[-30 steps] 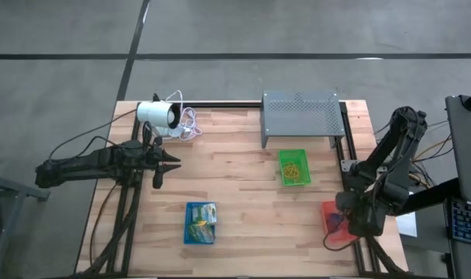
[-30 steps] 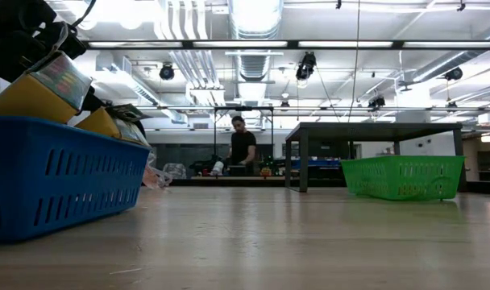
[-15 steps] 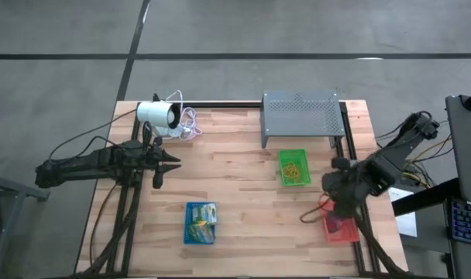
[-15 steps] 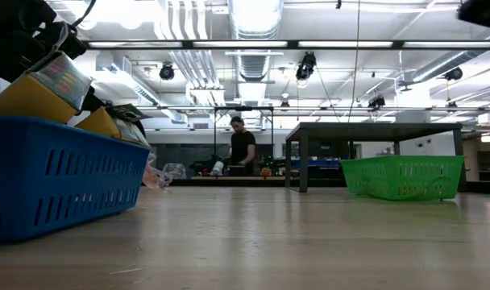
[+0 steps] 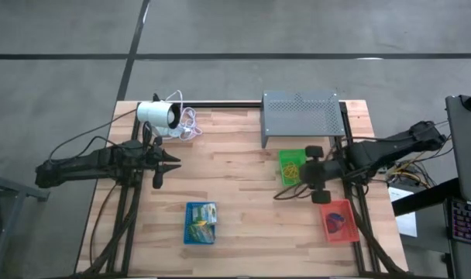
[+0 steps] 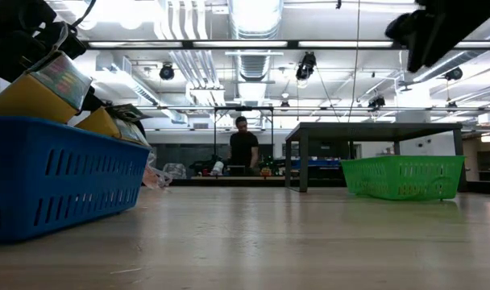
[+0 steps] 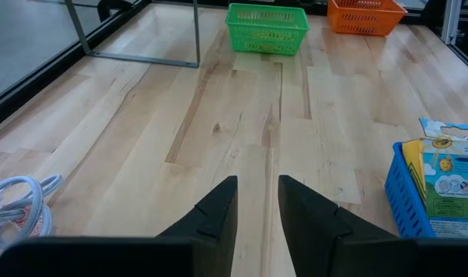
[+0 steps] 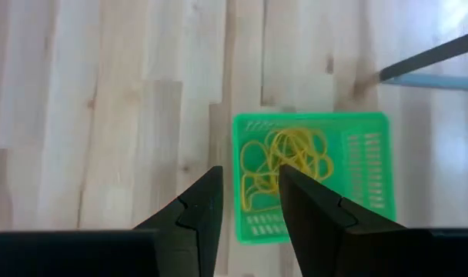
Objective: Pick & Place Office Desk Supplies
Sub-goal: Put the green bin on the shelf
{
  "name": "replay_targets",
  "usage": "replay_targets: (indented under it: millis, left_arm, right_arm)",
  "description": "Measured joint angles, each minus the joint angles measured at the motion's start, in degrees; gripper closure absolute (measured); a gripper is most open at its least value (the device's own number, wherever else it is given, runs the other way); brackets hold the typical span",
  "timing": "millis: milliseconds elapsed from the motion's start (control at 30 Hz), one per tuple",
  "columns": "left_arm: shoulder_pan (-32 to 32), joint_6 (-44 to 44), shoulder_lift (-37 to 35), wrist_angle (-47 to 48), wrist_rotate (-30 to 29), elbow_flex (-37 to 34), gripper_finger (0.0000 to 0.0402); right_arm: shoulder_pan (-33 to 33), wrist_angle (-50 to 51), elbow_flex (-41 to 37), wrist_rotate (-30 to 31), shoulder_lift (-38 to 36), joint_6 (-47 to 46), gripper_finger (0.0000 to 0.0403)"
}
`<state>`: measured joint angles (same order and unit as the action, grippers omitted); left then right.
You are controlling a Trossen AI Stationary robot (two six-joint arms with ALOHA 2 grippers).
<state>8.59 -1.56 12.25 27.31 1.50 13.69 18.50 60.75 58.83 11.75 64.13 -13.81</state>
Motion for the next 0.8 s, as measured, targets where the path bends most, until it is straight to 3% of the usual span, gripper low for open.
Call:
replay_targets:
  millis: [200,800]
  left_arm:
    - [0.01,0.0,0.0,0.02,-0.01,0.0,0.0303]
    - [-0.01,0.0,-0.02,0.0,0.0,0.0,0.0303]
  right_arm:
    - [-1.33,-0.26,-1.18,-3.87,5.89,3.78,0.026]
    - [-1.3,-2.77,-1.79,-2.82,22.11,4.38,0.025]
